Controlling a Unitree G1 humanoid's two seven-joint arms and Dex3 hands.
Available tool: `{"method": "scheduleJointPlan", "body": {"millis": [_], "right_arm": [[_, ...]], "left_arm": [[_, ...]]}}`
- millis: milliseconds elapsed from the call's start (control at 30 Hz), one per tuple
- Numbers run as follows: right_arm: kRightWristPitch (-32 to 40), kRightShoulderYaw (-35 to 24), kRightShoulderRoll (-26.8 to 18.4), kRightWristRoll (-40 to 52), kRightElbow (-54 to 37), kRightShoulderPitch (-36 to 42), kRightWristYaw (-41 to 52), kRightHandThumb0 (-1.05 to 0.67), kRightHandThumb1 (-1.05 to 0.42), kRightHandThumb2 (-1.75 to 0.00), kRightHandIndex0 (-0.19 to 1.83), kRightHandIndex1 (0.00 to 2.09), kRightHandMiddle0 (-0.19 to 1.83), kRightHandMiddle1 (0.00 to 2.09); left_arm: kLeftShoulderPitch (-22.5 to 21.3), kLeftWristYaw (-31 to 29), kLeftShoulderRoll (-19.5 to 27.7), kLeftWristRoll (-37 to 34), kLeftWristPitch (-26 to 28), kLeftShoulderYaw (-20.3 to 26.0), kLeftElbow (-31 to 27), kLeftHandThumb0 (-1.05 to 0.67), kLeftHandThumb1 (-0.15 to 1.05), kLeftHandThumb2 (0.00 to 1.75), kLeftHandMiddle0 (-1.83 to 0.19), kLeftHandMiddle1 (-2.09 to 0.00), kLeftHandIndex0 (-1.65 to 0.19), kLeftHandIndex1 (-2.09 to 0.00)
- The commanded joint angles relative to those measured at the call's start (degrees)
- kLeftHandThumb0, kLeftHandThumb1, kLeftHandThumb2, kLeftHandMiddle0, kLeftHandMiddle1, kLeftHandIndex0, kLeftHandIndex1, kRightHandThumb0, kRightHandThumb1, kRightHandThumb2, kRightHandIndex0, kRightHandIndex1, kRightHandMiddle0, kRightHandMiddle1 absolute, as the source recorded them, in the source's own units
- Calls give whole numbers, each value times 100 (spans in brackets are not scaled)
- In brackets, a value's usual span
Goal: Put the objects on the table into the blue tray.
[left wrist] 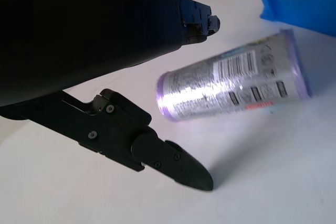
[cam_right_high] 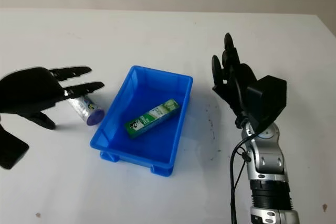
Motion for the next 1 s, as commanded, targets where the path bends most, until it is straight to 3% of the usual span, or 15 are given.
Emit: {"method": "scheduleJointPlan", "body": {"millis": [0, 133, 267, 367, 400, 433, 467, 500, 533, 633, 700, 967], "right_arm": [[45, -66, -34, 66, -59, 33, 8, -72, -105, -66, -19, 0, -19, 0], [19, -76, -49, 69, -67, 87, 4, -71, -105, -65, -19, 0, -19, 0], [37, -66, -52, 60, -82, 99, -7, -72, -105, -65, -19, 0, -19, 0], [25, -57, -49, 47, -61, 87, -18, -72, -105, -64, -19, 0, -19, 0], [19, -53, -54, 42, -54, 79, -14, -72, -105, -64, -19, 0, -19, 0], [34, -58, -55, 52, -56, 68, -11, -73, -105, -63, -19, 0, -19, 0], [45, -63, -56, 59, -56, 58, -8, -73, -105, -63, -19, 0, -19, 0], [48, -68, -58, 67, -48, 47, -6, -73, -105, -63, -19, 0, -19, 0], [46, -68, -66, 65, -41, 38, -1, -74, -105, -63, -19, 0, -19, 0], [30, -80, -73, 70, -21, 15, -1, -73, -105, -62, -19, 0, -19, 0], [26, -71, -77, 41, -28, -6, -25, -73, -105, -63, -19, 0, -19, 0], [6, -47, -98, -1, 14, -82, -37, -71, -105, -63, -19, 0, -19, 0]], "left_arm": [[-49, 121, -347, -83, 27, -204, 419, -54, 84, 6, -3, -6, -1, -6], [-271, 446, -752, -250, -17, -337, 1204, -54, 89, 8, -9, -8, -8, -9], [-367, 873, -958, -283, -253, -503, 1614, -46, 92, 7, -18, -10, -15, -12], [-432, 1510, -1090, -101, -422, -693, 1889, -39, 93, 6, -42, -22, -34, -23], [-466, 1763, -1098, 41, -432, -797, 1947, -38, 94, 6, -41, -59, -39, -46], [-491, 2038, -1089, 231, -399, -919, 1954, -40, 100, 7, -32, -135, -32, -109], [-521, 2244, -1080, 369, -369, -1020, 1975, -44, 103, 17, -47, -171, -31, -155], [-547, 2361, -1065, 465, -339, -1100, 1974, -47, 104, 25, -59, -194, -30, -185], [-571, 2413, -1042, 531, -319, -1163, 1951, -48, 104, 30, -67, -201, -30, -195], [-599, 2365, -992, 516, -363, -1249, 1907, -51, 105, 42, -91, -209, -55, -208], [-583, 2276, -932, 486, -457, -1293, 1841, -53, 105, 41, -90, -209, -64, -209], [-375, 2306, -823, 556, -674, -1449, 1268, -56, 105, 34, -74, -209, -51, -209]]}}
